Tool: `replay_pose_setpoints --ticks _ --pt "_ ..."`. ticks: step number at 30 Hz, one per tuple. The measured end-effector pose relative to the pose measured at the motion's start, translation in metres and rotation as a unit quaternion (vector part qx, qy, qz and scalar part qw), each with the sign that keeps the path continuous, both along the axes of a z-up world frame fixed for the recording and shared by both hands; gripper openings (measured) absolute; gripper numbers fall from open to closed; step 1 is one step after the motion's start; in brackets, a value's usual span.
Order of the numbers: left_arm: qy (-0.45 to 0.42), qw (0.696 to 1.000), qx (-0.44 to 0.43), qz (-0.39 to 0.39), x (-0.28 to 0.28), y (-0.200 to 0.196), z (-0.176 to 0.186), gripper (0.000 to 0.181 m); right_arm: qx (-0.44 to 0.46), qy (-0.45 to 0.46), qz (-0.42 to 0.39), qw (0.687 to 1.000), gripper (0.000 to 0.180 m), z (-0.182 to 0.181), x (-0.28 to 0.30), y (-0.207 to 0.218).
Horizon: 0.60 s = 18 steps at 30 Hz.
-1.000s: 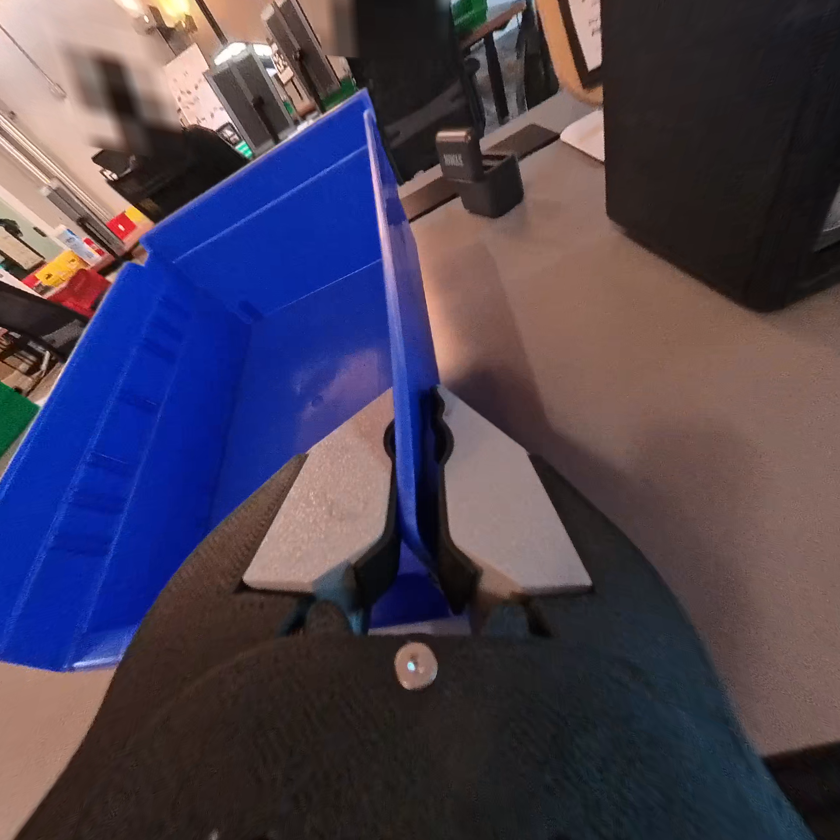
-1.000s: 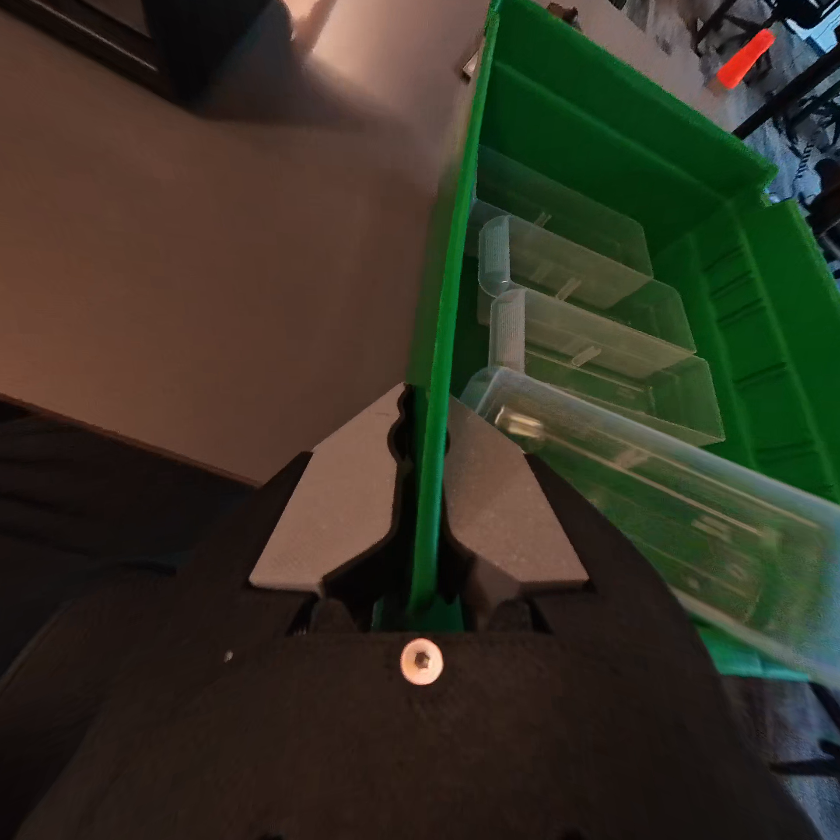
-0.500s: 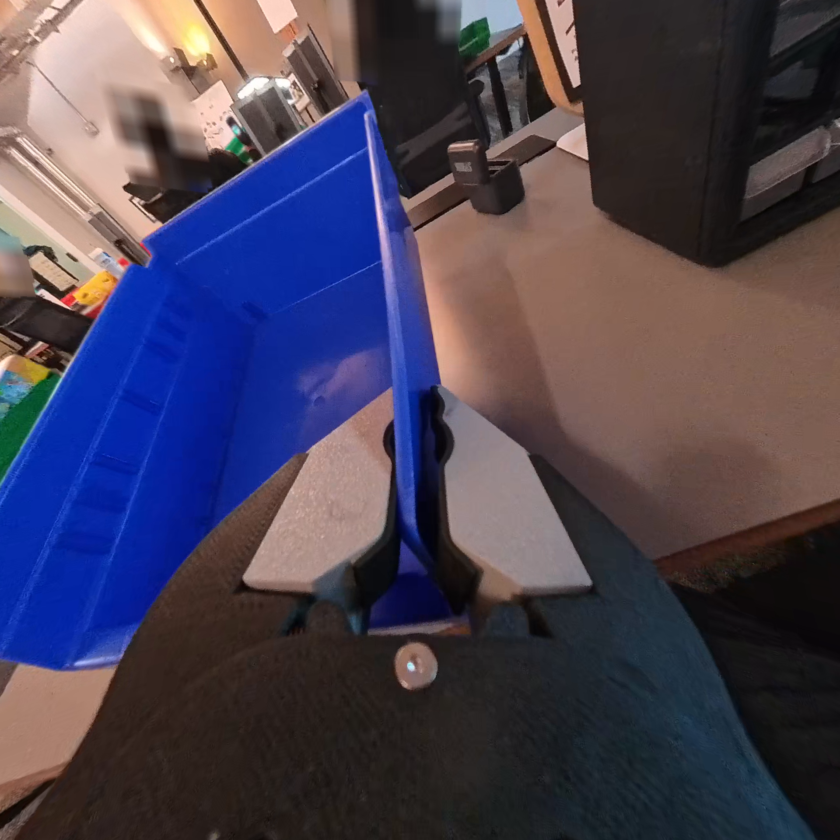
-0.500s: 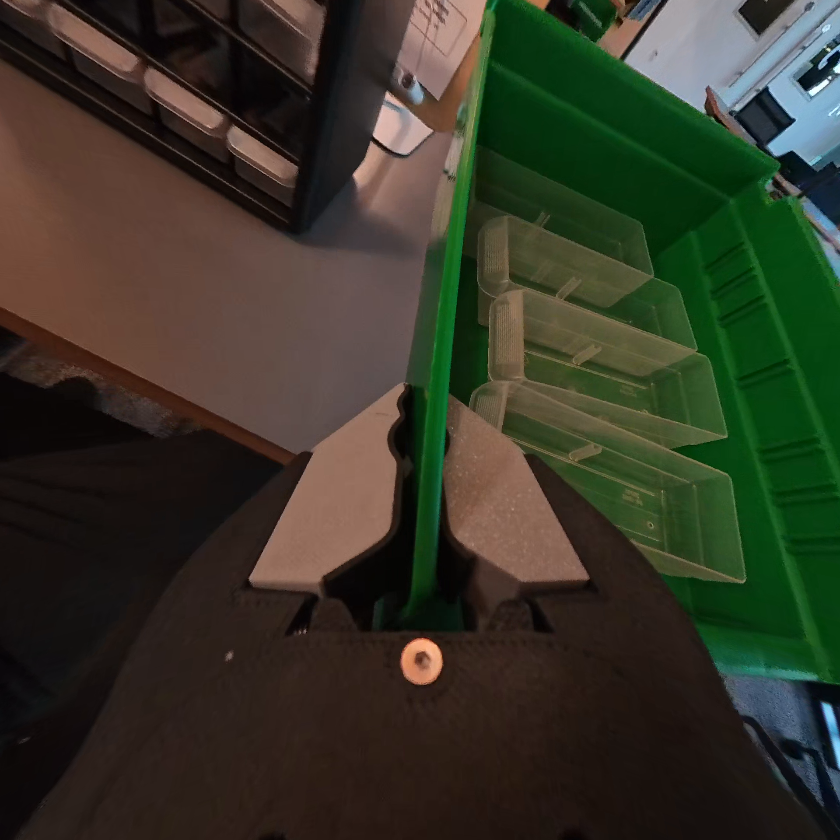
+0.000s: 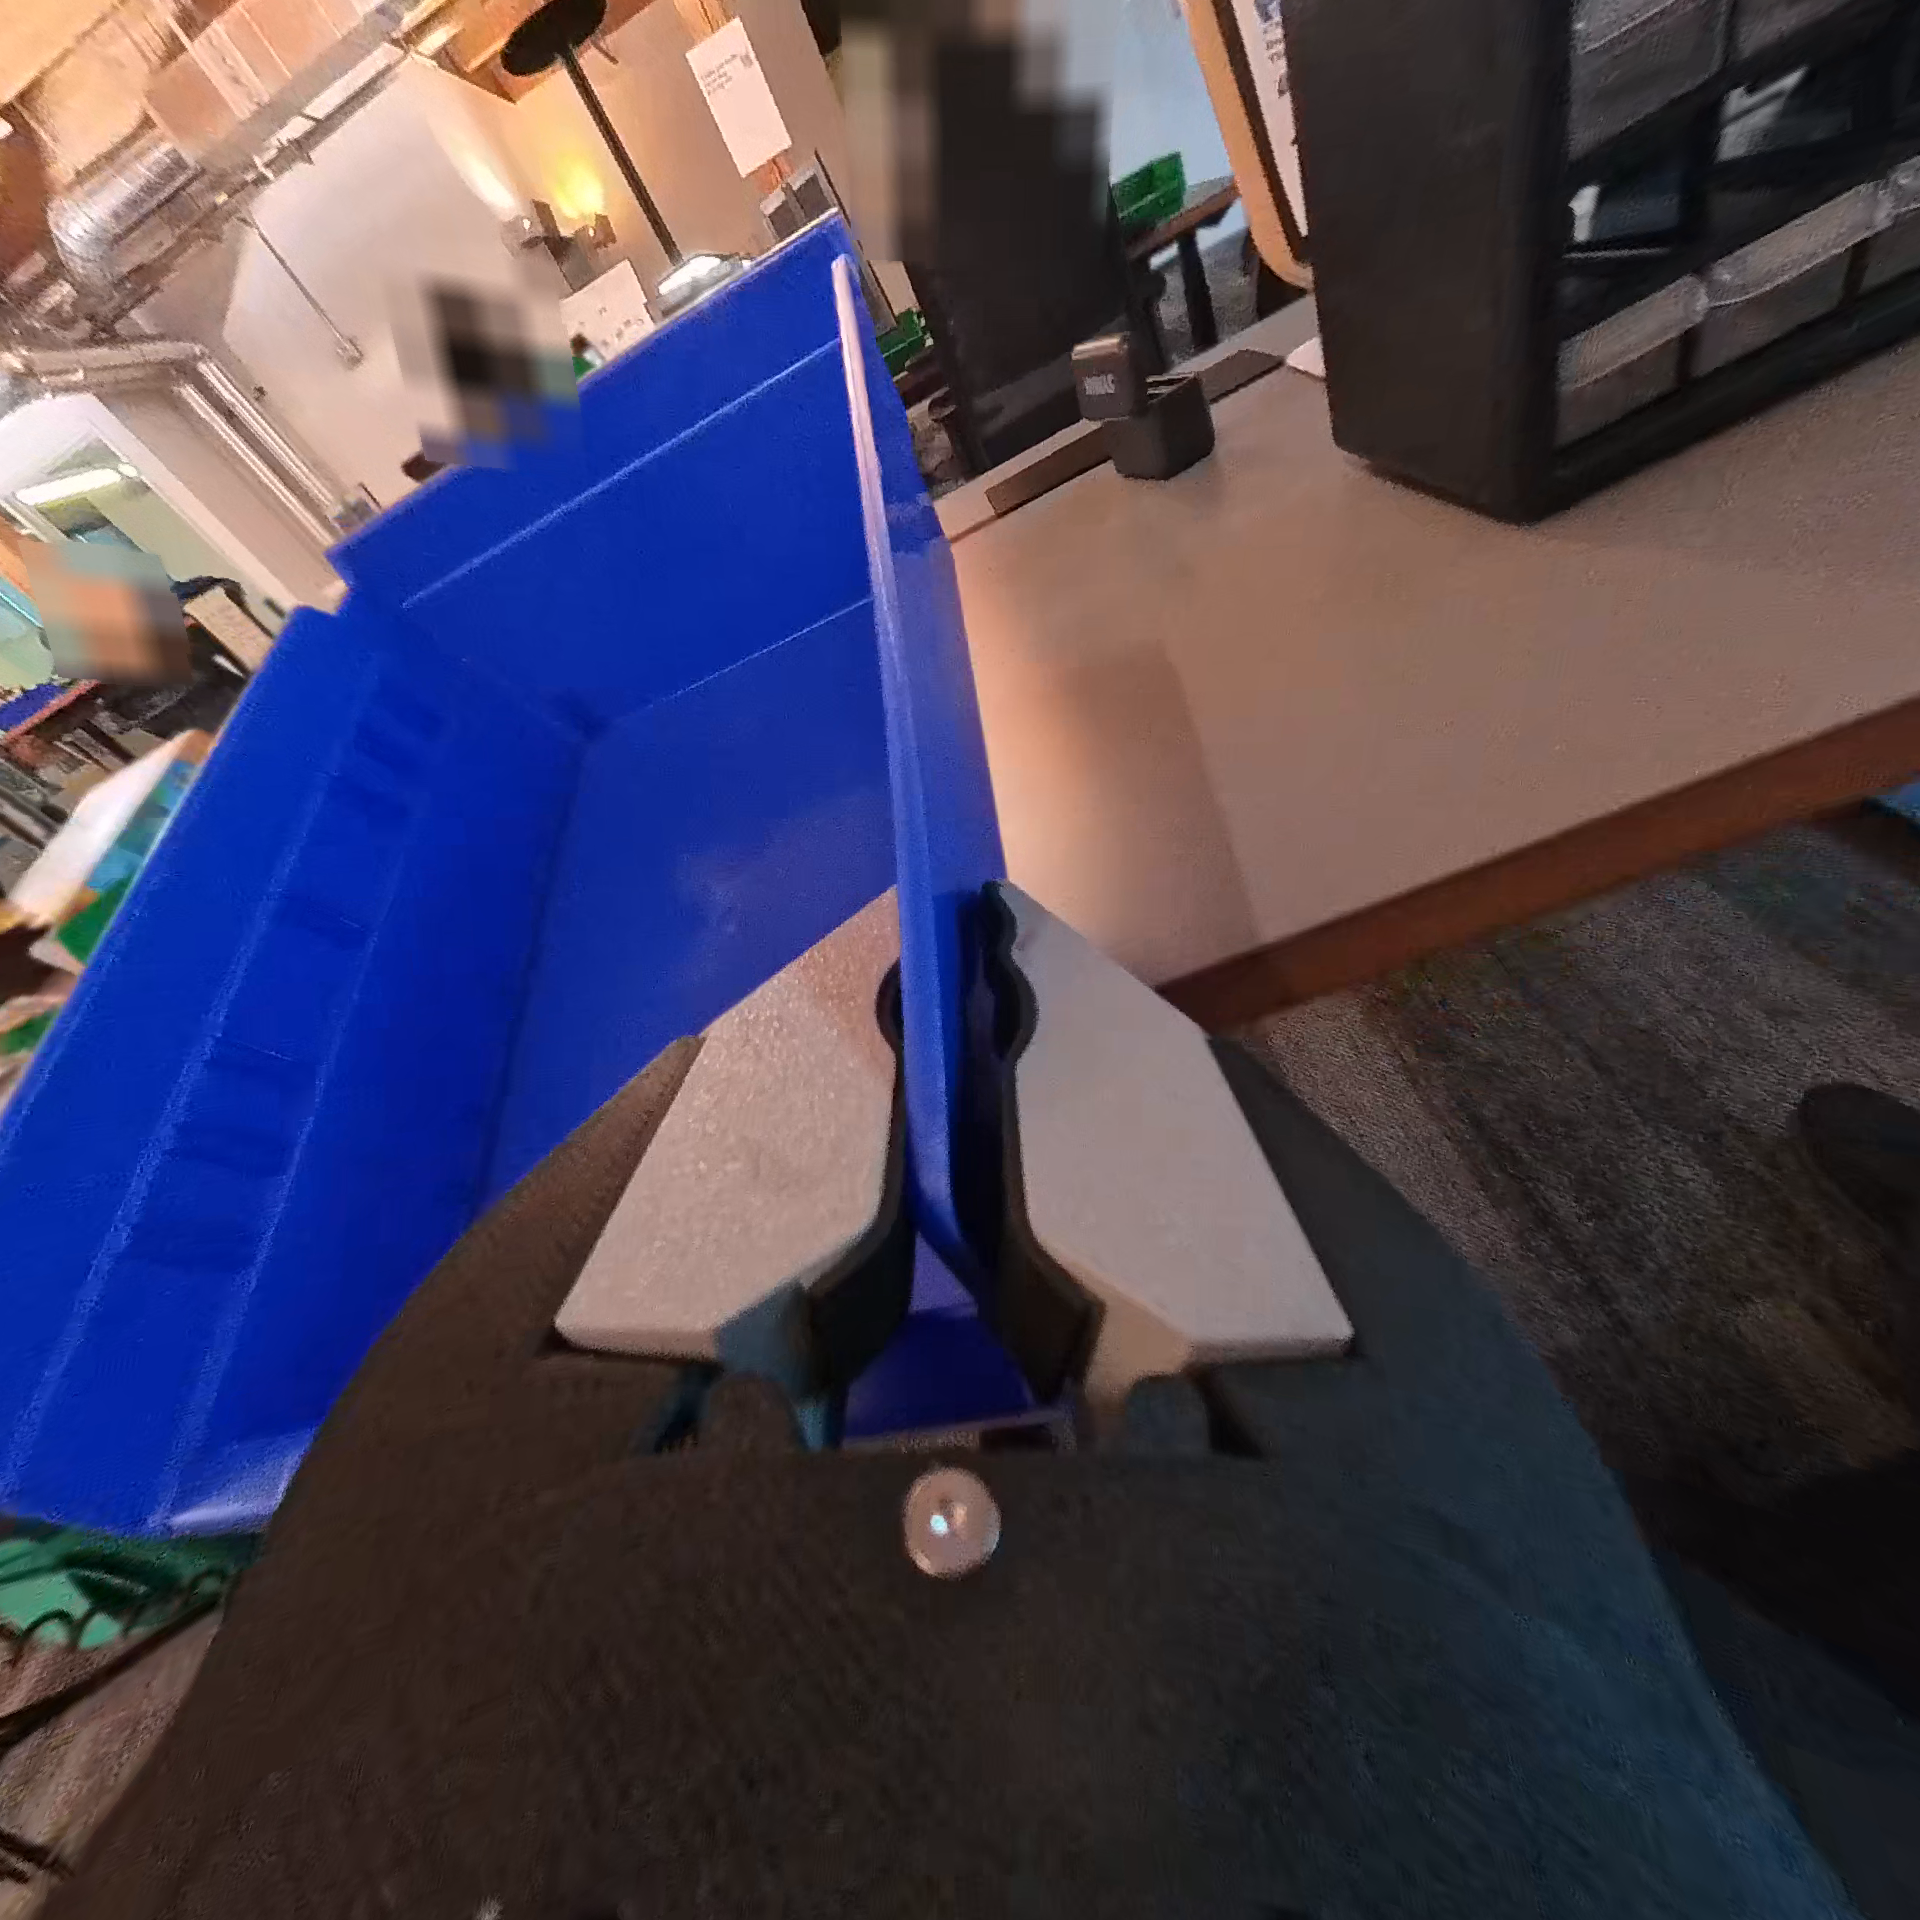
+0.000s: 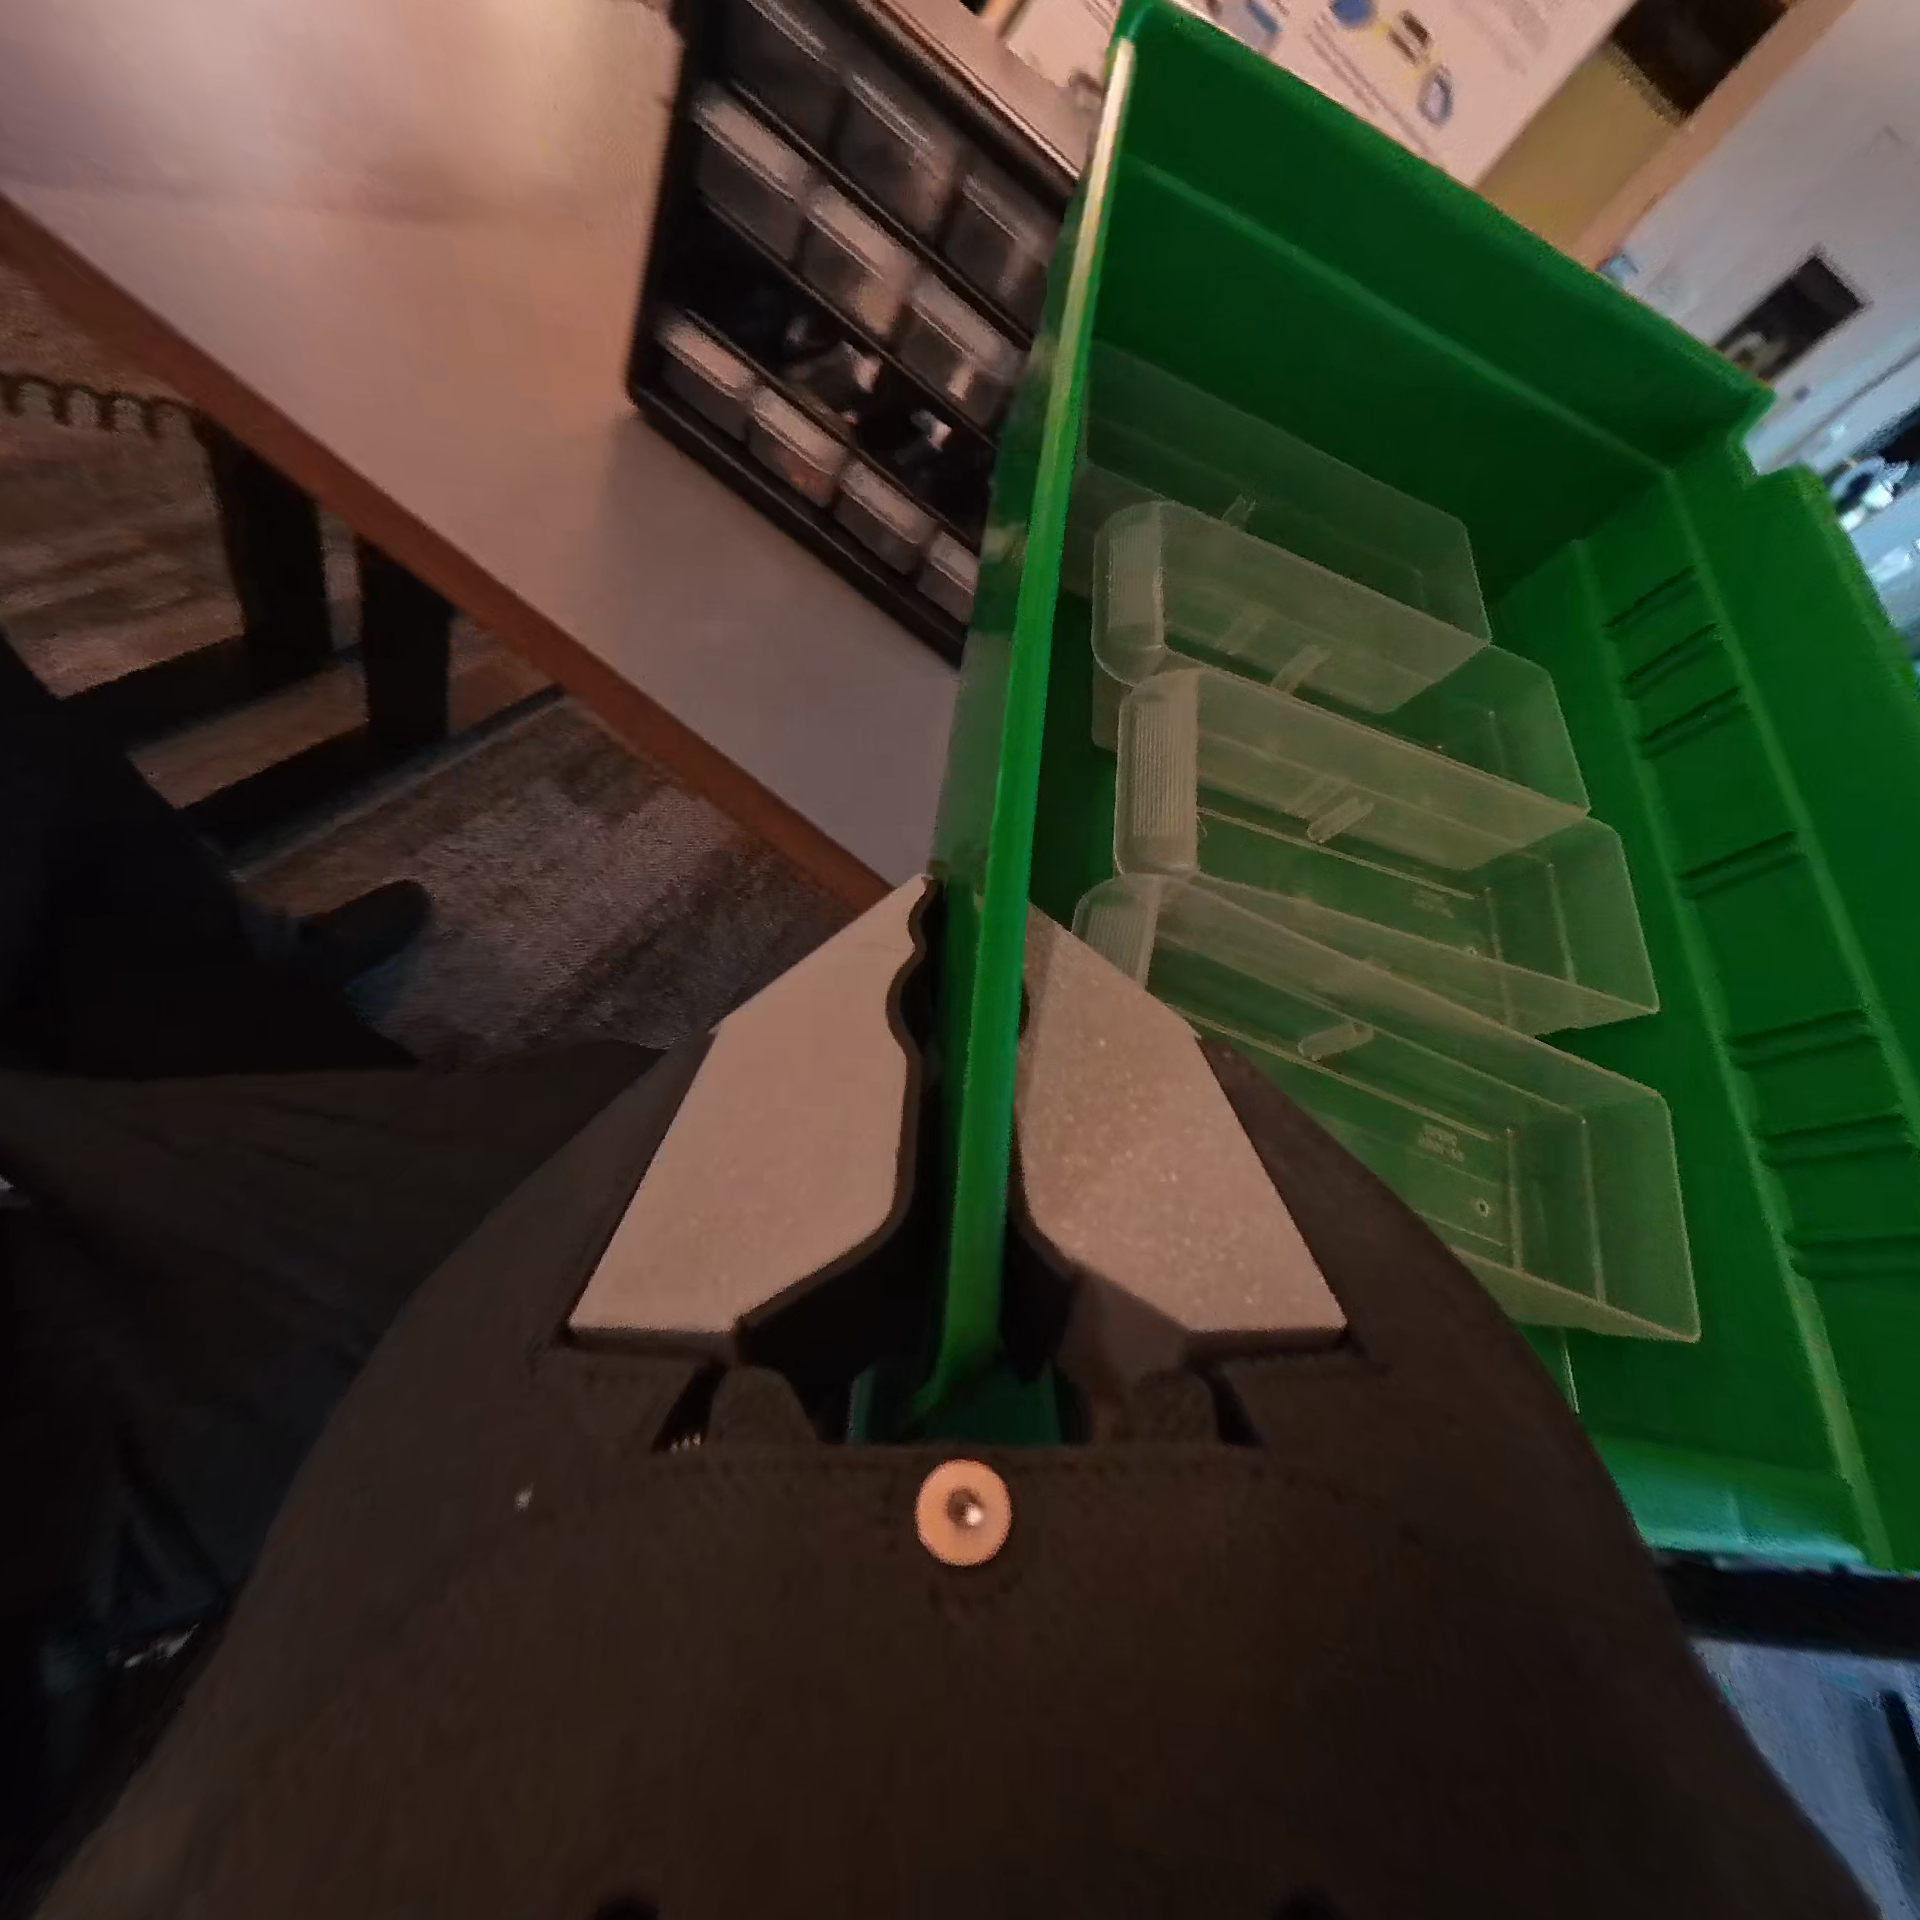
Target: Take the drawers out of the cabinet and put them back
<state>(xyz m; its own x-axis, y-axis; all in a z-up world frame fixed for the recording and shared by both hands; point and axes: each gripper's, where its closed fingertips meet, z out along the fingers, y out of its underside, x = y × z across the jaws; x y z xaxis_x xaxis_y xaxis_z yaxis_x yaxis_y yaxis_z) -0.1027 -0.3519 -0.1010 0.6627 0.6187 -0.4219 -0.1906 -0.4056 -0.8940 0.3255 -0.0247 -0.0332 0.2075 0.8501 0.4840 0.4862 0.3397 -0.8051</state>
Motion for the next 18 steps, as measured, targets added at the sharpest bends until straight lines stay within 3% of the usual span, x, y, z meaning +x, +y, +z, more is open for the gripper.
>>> replay_pose_setpoints --ticks 8,14,18 --pt "-0.026 0.999 -0.021 -0.026 0.044 -0.054 -0.018 0.006 -0.001 -0.012 0.16 0.987 0.001 -0.01 -0.055 -0.118" --pt "-0.034 0.999 0.034 -0.021 0.043 -0.078 0.014 0.006 -0.047 -0.042 0.267 0.962 0.002 -0.043 -0.167 -0.195" --pt "-0.025 0.998 0.048 0.006 0.037 -0.092 0.028 0.006 -0.073 -0.096 0.27 0.955 0.002 -0.091 -0.26 -0.229"
